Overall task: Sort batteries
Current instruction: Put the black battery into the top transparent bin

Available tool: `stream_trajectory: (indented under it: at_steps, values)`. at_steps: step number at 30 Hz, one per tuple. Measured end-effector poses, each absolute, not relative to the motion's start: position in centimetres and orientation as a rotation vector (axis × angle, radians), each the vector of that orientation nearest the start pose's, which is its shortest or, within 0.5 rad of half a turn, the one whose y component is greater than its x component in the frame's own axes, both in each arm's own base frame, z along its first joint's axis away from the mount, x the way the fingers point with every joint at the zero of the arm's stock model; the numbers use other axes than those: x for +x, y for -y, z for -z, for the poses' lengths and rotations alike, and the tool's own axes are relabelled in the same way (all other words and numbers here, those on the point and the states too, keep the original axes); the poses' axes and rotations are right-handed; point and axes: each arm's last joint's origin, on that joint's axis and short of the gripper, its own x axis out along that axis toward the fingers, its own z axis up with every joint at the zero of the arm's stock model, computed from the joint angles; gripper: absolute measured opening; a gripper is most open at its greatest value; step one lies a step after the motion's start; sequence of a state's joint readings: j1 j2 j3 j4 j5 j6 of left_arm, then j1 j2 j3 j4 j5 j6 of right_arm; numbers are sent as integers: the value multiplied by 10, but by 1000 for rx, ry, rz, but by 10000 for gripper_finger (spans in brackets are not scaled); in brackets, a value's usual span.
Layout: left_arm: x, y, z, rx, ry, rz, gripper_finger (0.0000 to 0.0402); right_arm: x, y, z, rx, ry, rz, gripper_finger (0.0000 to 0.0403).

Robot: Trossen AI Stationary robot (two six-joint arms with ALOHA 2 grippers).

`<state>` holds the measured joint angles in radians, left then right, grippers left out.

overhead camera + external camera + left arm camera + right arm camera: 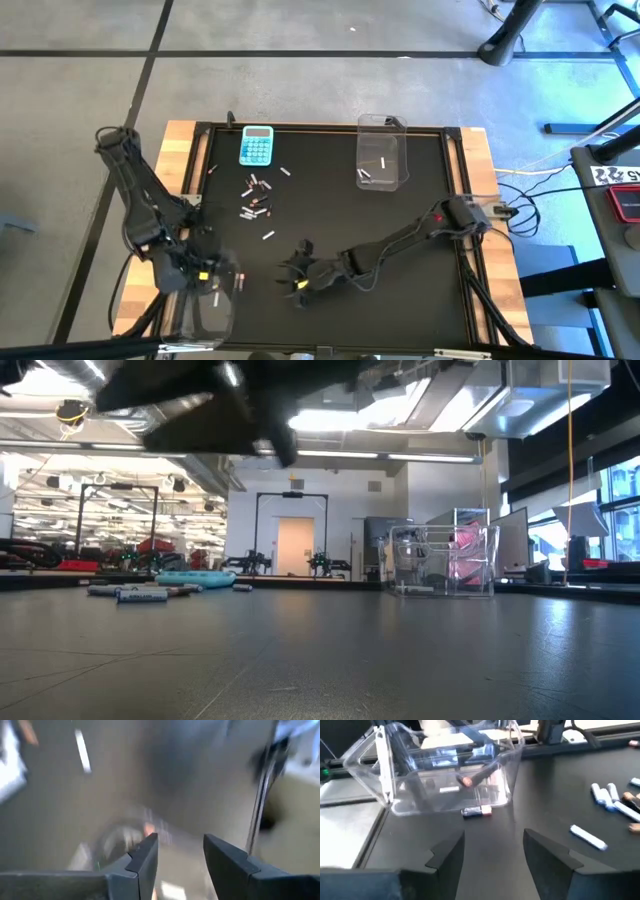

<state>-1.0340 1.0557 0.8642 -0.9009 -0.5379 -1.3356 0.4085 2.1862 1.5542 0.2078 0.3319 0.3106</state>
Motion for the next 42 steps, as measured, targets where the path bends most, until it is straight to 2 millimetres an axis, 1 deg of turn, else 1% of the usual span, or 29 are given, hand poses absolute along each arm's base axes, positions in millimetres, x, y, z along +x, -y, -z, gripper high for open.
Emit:
stream_trajectory:
  at_steps: [2,4,8,10,12,14,17,20,24,26,30,32,33,35,37,38,40,42]
  values:
    - [107,146,-269,-429,-764,-145,147,465,-189,-181,145,-401,-50,204]
    - [108,143,-274,-407,-670,-165,147,474,-194,-178,141,-404,-119,204]
    - [109,139,-283,-384,-504,-208,147,495,-197,-175,94,-388,-268,204]
    - [110,139,-285,-368,-454,-220,148,506,-193,-171,73,-390,-320,204]
    - [111,139,-287,-352,-424,-231,148,516,-187,-166,55,-397,-335,200]
    - [111,138,-287,-339,-411,-236,148,527,-179,-161,55,-399,-349,188]
    - [111,138,-287,-332,-409,-238,148,541,-169,-159,69,-376,-377,153]
    - [111,138,-287,-327,-409,-239,148,551,-162,-152,75,-366,-378,102]
    - [111,138,-287,-316,-408,-239,148,560,-160,-136,81,-363,-398,28]
    - [111,138,-287,-309,-406,-239,148,564,-159,-130,79,-358,-397,8]
    - [111,138,-287,-309,-406,-240,148,568,-157,-119,78,-368,-387,17]
    - [111,138,-287,-312,-405,-240,148,568,-155,-114,76,-385,-374,14]
    - [111,138,-287,-316,-405,-241,148,568,-154,-112,68,-408,-343,9]
    - [111,138,-287,-326,-403,-242,148,564,-151,-115,25,-489,-221,4]
    - [112,139,-287,-310,-403,-236,148,555,-150,-126,-48,-579,-64,6]
    - [112,140,-287,-302,-403,-232,148,548,-150,-136,-94,-631,18,7]
    - [114,142,-288,-292,-394,-220,145,531,-148,-161,-216,-729,172,6]
    - [119,142,-291,-272,-382,-209,137,507,-146,-183,-342,-856,324,3]
